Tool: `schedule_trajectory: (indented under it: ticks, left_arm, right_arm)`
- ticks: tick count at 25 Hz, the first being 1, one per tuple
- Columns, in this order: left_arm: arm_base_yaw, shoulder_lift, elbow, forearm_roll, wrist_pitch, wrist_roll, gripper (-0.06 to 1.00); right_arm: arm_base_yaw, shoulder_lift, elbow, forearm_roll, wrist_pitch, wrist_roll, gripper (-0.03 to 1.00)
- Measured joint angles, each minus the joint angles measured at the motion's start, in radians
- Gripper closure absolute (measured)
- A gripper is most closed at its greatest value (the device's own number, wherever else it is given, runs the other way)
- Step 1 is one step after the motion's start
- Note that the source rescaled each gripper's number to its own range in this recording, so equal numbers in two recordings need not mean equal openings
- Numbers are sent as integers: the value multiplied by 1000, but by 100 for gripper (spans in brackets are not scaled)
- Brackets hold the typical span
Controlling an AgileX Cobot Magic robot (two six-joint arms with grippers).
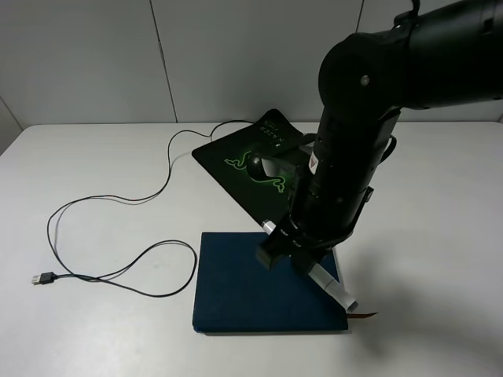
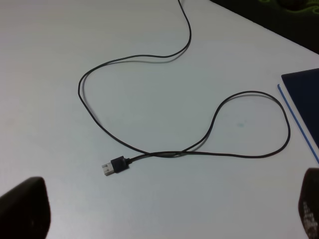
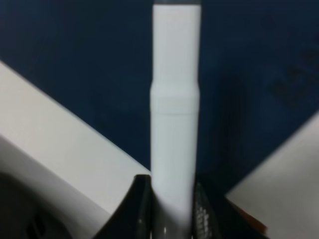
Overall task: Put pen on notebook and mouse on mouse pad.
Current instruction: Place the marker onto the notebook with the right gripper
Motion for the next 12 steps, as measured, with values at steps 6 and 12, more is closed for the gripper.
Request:
schedule_trajectory:
  ticks: [6, 12]
  left_arm:
    - [0, 0, 0, 0, 0, 0, -6]
    - [0, 0, 0, 0, 0, 0, -6]
  right_arm:
    - [42, 75, -73, 34, 6, 0, 97]
    - [55, 169, -153, 60, 15, 0, 97]
